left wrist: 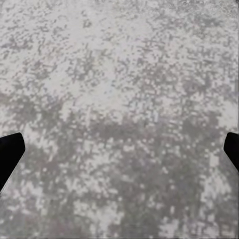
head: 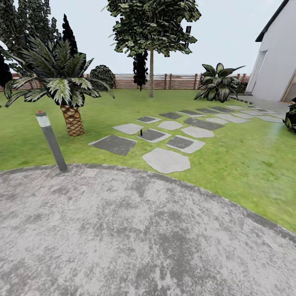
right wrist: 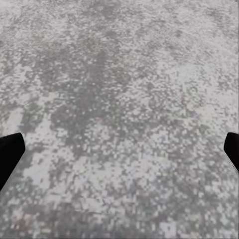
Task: In the garden, pick up the pesticide atomizer on the floor and spray pesticide onto both trees until each tree trunk is fully covered.
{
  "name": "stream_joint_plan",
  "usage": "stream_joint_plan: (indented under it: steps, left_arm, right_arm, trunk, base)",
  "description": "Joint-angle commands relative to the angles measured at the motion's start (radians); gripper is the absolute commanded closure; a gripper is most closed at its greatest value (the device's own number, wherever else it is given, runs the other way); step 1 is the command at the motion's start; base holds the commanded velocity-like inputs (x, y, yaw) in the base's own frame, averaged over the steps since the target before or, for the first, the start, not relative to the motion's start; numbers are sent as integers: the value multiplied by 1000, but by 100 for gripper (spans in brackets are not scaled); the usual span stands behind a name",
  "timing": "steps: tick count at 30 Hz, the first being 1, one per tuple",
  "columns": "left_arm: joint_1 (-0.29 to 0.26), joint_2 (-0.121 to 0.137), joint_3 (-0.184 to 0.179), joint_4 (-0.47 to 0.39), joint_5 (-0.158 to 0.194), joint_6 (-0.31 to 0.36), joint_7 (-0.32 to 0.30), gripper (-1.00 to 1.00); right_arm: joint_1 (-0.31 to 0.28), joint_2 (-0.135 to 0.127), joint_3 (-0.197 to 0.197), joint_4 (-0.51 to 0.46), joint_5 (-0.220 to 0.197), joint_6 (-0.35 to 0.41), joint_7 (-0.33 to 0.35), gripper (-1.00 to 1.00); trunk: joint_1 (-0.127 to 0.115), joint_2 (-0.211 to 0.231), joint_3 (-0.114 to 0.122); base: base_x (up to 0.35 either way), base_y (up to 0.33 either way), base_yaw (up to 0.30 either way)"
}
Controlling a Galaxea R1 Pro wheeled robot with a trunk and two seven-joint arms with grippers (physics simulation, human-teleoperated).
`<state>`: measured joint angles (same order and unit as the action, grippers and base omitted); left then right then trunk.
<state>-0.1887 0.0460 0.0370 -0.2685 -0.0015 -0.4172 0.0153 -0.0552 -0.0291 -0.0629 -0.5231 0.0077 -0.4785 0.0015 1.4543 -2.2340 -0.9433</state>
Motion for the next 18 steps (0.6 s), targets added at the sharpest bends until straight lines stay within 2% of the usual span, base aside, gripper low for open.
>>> stream_joint_plan:
  steps: [1, 18]
  left_arm:
    - [0, 0, 0, 0, 0, 0, 0, -100]
    - [0, 0, 1, 0, 0, 0, 0, -100]
  right_arm:
    - [0, 0, 0, 0, 0, 0, 0, -100]
    - [0, 0, 0, 0, 0, 0, 0, -100]
  trunk:
    - [0, 0, 0]
    - [0, 0, 0]
  base:
    - [339, 0, 0]
    - [339, 0, 0]
